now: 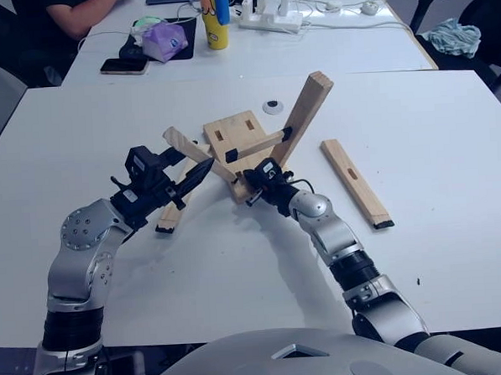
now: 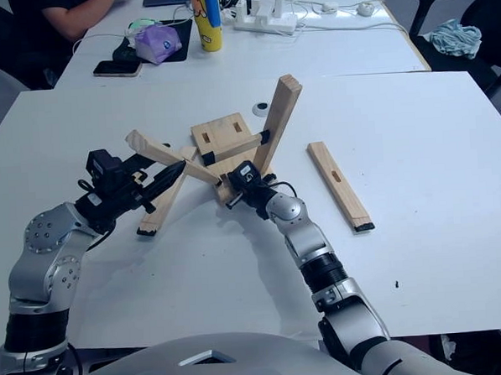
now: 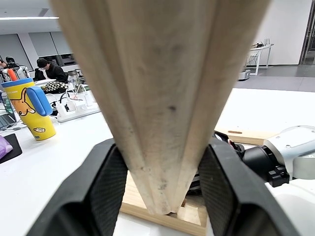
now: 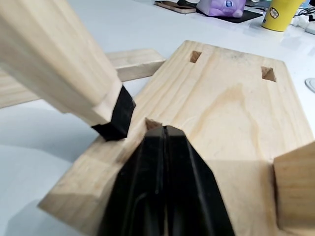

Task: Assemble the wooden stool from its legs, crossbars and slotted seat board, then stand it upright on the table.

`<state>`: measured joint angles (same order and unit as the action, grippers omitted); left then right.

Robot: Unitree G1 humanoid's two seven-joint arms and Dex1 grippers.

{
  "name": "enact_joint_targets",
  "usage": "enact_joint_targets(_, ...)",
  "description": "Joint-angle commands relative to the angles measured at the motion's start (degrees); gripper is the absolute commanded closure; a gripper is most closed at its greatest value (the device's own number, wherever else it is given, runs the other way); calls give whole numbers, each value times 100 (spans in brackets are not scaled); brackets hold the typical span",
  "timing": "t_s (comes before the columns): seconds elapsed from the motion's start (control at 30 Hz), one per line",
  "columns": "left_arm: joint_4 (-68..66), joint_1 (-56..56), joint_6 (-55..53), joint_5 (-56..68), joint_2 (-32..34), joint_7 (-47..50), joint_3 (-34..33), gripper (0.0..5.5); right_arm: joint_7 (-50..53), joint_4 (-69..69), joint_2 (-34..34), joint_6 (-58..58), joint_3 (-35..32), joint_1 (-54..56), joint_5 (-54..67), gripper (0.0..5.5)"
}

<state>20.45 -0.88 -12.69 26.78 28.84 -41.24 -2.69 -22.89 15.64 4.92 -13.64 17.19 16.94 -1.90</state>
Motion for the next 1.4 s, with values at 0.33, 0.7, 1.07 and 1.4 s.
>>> enact_joint_targets(0.33, 115, -47, -123, 10, 113, 9, -204, 343, -811, 844, 1628, -1737, 691, -883, -516, 550)
enact_joint_targets(0.7, 164, -185, -165, 127, 27, 50, -208, 343, -1111, 754, 1915, -1730, 737, -1100, -407, 550)
enact_joint_targets(1.07, 22, -611, -173, 274, 86, -273, -33, 343, -1102, 892, 1714, -1659, 862, -941, -293, 550)
enact_joint_targets(1.4, -1052, -1030, -51, -9, 275, -1215, 435, 343, -1215, 875, 1624, -1679, 1015, -767, -290, 550)
